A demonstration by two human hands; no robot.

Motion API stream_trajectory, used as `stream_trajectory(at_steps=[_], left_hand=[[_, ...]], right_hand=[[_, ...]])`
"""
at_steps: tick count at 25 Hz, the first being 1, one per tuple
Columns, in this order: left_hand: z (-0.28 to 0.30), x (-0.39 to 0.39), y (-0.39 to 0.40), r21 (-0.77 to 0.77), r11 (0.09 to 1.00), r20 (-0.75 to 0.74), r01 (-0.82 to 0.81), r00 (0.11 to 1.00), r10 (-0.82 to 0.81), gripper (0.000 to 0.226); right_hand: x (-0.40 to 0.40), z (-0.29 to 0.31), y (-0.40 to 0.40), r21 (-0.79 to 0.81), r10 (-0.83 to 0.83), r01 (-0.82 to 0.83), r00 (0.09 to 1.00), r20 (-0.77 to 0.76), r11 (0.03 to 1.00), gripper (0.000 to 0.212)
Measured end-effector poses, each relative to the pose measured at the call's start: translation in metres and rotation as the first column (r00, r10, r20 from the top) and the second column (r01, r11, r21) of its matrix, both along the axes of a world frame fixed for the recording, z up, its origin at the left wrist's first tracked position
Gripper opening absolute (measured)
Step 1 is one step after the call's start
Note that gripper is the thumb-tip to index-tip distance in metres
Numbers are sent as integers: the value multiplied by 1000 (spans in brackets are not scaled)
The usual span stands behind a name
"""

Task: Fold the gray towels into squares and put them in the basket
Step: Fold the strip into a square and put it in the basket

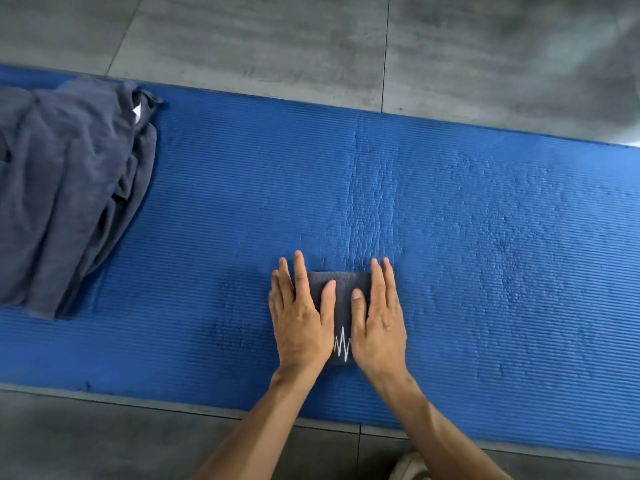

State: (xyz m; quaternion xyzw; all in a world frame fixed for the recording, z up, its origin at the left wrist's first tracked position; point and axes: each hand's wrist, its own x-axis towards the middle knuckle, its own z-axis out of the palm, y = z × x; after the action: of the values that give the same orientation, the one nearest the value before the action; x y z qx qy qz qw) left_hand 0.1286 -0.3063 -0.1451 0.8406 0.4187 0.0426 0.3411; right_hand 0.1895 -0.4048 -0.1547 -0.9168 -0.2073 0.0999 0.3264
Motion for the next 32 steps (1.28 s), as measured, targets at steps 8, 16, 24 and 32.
stream_trajectory(at_steps=[8,16,24,32], left_hand=[[21,7,1,-175,983,96,-58,993,76,76],[57,5,20,-825,515,-108,-235,958,265,55],[109,-1,68,-930,365,84,-36,948,308,65],[133,18,62,-864,503,162,-22,934,319,38]], right_hand=[[6,-6,2,-151,-15,22,999,48,988,59],[4,6,-8,174,-104,134,980,-172,976,57],[30,106,2,507,291,434,474,-831,745,60],[51,146,10,399,199,415,447,-872,817,36]])
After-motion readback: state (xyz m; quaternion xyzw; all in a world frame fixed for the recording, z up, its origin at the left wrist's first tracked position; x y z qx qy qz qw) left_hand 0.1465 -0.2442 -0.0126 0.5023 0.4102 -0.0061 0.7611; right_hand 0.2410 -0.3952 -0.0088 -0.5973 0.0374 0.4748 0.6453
